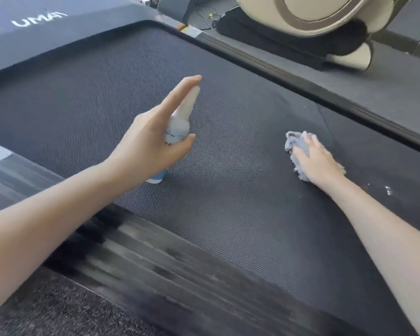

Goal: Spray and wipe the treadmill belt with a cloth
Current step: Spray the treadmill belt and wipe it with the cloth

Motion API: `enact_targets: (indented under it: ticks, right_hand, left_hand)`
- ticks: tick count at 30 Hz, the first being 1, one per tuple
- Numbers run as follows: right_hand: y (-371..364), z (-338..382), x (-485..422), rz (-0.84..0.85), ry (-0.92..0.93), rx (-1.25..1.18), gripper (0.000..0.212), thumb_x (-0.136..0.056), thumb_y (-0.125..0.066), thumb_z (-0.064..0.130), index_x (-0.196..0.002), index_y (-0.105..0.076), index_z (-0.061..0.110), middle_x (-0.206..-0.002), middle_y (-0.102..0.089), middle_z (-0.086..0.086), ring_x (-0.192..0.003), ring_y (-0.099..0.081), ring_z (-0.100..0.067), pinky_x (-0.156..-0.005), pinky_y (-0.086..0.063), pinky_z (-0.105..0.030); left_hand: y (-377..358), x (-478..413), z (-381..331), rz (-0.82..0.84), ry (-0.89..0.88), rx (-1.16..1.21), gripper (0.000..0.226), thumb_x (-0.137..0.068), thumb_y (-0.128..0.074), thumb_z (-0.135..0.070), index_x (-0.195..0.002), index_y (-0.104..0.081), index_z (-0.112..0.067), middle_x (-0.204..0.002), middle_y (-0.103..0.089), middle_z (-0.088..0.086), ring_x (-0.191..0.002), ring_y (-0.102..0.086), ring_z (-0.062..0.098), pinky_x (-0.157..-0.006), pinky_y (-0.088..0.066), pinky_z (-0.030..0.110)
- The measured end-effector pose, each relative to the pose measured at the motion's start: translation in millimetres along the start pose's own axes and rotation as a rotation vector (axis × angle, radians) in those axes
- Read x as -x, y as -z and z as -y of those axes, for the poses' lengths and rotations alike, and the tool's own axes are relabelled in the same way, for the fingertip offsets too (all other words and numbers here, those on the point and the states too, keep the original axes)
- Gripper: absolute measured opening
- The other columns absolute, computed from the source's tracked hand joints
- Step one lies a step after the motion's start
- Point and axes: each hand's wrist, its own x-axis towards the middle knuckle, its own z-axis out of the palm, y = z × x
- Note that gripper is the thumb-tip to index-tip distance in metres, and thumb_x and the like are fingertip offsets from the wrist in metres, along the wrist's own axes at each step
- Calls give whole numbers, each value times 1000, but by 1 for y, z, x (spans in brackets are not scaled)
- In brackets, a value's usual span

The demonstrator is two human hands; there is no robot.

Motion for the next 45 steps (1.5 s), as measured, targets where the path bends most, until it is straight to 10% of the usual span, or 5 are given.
enact_targets:
  ticks: [12,25,29,38,45]
  right_hand:
    - [-36,83,129,328,857,-49,54,-96,-40,33,-147,-26,28,-157,-13,9,-144,5,0,-118,5,-28]
    - [34,-121,41,-67,-260,-87,58,-82,-32,55,-137,-33,35,-131,-47,0,-114,-50,-31,-101,-35,-47]
    - [31,-75,61,-33,-163,-61,63,-90,-36,46,-148,-24,26,-153,-30,-2,-136,-33,-25,-105,-21,-27]
    - [-10,30,157,343,855,-83,42,-98,-42,23,-140,-43,21,-154,-31,1,-145,-12,-10,-118,-2,-24]
    - [-5,-9,110,104,501,36,53,-96,-32,35,-148,-24,27,-156,-10,12,-145,1,-5,-119,-2,-35]
  left_hand:
    - [-8,-8,-25,55,-24,0,74,-77,-57,-19,-141,-31,-43,-70,-58,-14,-61,-55,16,-70,-52,40]
    - [-22,-19,-30,80,-135,-64,74,-76,-58,-24,-144,-30,-40,-77,-57,-9,-71,-52,-2,-67,-37,8]
    - [-23,-24,-36,80,-138,-49,74,-76,-57,-22,-143,-31,-41,-71,-58,-1,-70,-53,7,-67,-41,17]
    - [-27,-27,-40,107,-137,-30,73,-75,-57,-22,-141,-33,-40,-71,-61,-3,-70,-56,8,-68,-42,13]
    - [-30,-30,-50,148,-115,-32,74,-74,-58,-25,-141,-32,-43,-70,-61,-3,-66,-59,8,-69,-50,30]
